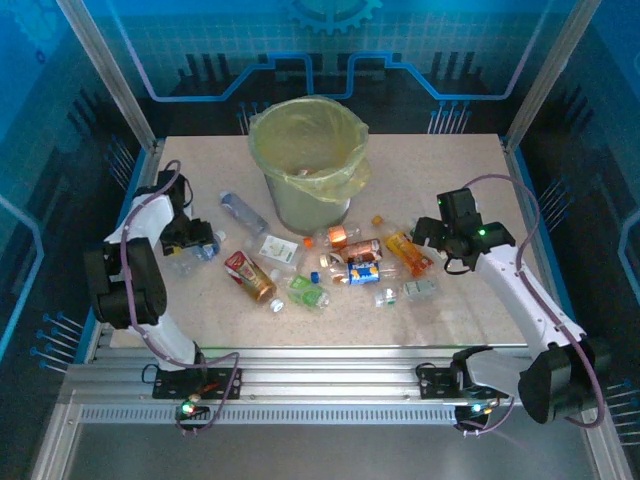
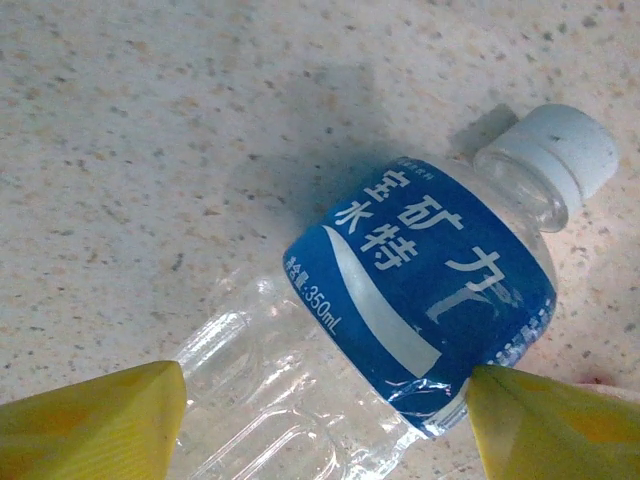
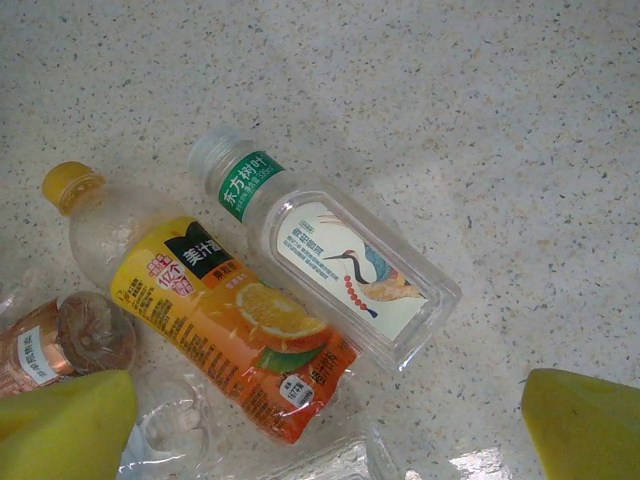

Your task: Put the plastic bottles in the bin

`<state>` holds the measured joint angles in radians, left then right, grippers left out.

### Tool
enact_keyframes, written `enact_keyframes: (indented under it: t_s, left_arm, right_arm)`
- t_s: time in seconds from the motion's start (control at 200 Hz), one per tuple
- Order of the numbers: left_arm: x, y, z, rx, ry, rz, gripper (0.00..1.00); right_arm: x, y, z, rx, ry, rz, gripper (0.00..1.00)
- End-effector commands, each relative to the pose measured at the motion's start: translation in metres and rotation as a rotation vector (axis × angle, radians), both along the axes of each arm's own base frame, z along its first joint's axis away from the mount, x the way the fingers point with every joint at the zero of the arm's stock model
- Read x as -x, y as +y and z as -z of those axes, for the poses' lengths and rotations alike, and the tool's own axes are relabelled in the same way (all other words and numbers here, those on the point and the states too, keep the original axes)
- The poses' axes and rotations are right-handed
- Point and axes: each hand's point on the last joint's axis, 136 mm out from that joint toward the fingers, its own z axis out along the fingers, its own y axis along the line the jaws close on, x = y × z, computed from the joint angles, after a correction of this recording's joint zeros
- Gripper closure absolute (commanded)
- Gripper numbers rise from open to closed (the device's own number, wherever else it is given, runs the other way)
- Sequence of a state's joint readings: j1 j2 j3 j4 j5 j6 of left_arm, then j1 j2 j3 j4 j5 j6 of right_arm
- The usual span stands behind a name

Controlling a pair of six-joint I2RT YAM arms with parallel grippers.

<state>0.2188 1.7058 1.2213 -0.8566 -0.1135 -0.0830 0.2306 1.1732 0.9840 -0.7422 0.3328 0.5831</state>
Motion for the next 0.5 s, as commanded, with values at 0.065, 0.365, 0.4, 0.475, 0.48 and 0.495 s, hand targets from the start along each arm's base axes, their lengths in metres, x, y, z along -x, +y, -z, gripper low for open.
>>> enact_keyframes:
  t_s: [0.065,0.365,0.4,0.475,0.48,0.495]
  left_arm:
    - [-0.004,-0.002,-0.011,0.044,-0.075,-0.043,0.05]
    - [-0.010,-0.009,-0.027,0.063,-0.106,0.063,0.01]
    - [-0.008,-0.008,-0.026,0.056,-0.093,0.077,0.01]
    - [-0.004,-0.003,-0.020,0.032,-0.051,0.104,0.01]
    - [-0.004,-0.003,-0.020,0.030,-0.046,0.105,0.01]
    - [-0.003,-0.002,-0.018,0.026,-0.036,0.109,0.01]
  right_arm:
    - [-0.005,0.008,-0.009,-0.001,-0.019,-0.025,0.00]
    - [-0.006,0.012,-0.010,0.001,-0.020,-0.031,0.00]
    - [-0.006,0.012,-0.009,0.002,-0.017,-0.030,0.00]
    - [-0.007,0.013,-0.010,0.001,-0.018,-0.033,0.00]
    - [-0.007,0.013,-0.010,0.001,-0.018,-0.034,0.00]
    - [-0.007,0.014,-0.010,0.002,-0.017,-0.035,0.00]
